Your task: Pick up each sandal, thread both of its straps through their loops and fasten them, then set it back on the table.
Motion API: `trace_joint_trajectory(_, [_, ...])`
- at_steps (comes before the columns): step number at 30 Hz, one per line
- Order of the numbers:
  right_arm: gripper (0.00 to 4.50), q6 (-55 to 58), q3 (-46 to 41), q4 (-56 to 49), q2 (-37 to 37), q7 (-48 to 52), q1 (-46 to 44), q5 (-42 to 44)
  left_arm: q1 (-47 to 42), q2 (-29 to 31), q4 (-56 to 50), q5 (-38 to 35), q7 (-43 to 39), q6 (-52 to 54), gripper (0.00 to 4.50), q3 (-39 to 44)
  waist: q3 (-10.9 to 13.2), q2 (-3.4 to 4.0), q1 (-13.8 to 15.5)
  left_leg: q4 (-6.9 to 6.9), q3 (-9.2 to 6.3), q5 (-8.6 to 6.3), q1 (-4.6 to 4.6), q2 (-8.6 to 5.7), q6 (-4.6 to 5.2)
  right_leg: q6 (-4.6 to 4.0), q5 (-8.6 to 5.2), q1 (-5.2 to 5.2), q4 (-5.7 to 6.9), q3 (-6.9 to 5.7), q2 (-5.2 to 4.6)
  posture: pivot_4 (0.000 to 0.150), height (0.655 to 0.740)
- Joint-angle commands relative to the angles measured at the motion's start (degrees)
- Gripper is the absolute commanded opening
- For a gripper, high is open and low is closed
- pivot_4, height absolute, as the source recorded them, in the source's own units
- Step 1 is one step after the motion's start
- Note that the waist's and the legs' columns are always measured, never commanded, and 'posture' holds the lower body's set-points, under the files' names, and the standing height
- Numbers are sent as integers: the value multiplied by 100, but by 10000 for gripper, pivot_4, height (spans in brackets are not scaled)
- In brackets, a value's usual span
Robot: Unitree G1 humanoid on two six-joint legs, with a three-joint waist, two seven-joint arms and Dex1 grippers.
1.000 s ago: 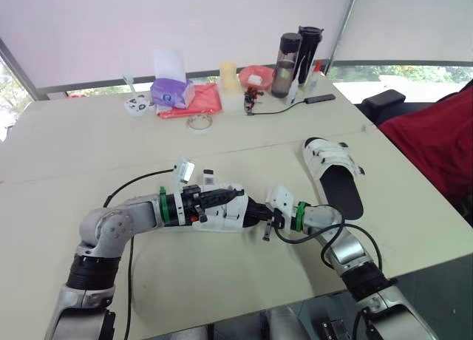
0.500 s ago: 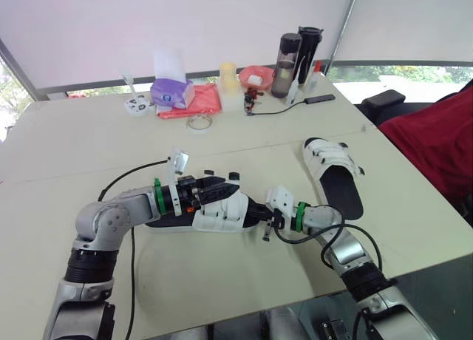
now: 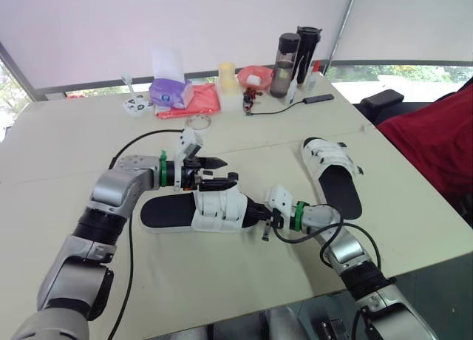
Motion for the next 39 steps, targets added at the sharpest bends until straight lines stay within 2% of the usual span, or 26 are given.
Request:
trace_joint_trajectory(1, [0,239,220,494,-2,-101,201,-402,-407,-106,527,202,-423,-235,39963,8,0,0,-1,0,0,0,0,0,0,0,0,0,0,0,0,1500,7400])
trace_joint_trajectory(9, [0,257,190,457,-5,-141,225,-394,-718,-460,1191,435,-805,-330,39963,73,0,0,-4,1,-2,1,1,0,1,3,1,0,6,-1,2,1500,7400])
trace_joint_trajectory(11, [0,267,188,453,1,-154,219,-393,-724,-502,1319,520,-878,-353,34719,45,0,-1,-2,1,-2,1,0,1,1,4,1,0,8,-1,2,1500,7400])
trace_joint_trajectory(13, [0,279,187,450,9,-172,213,-394,-732,-532,1401,566,-935,-363,27501,57,0,-1,-1,2,-3,1,1,0,1,4,1,0,9,-1,3,1500,7400])
trace_joint_trajectory(18, [0,264,184,451,1,-179,236,-393,-727,-614,1345,553,-922,-326,1814,193,0,-1,-1,2,-4,1,1,1,1,5,1,1,10,-1,3,1500,7400])
trace_joint_trajectory(19, [0,264,184,453,2,-179,236,-392,-704,-615,1292,546,-924,-323,400,206,0,-1,0,3,-4,1,1,1,1,5,1,1,10,-1,3,1500,7400])
trace_joint_trajectory(23, [0,266,188,451,4,-180,237,-392,-621,-619,1034,420,-924,-280,400,347,0,-1,-1,3,-5,1,1,1,2,5,1,1,12,-1,4,1500,7400])
trace_joint_trajectory(26, [0,275,189,437,6,-185,241,-391,-489,-533,384,15,-996,200,400,599,0,0,-4,4,-5,1,2,1,1,5,2,1,13,-1,3,1500,7400])
trace_joint_trajectory(30, [0,283,181,404,-16,-188,287,-385,-111,-247,-1090,-852,-988,1268,400,963,1,1,-11,4,-6,1,2,3,2,5,2,1,17,0,4,1500,7400])
trace_joint_trajectory(33, [0,286,180,383,-26,-183,319,-384,137,-125,-1777,-1328,-787,1804,400,1198,3,1,-2,4,-11,1,2,4,1,4,1,0,18,0,4,1500,7400])
trace_joint_trajectory(39, [0,264,224,454,7,-168,273,-399,66,-370,-1094,-855,89,1339,400,1272,3,1,18,12,-15,1,2,2,1,4,1,3,19,-1,4,1500,7400])
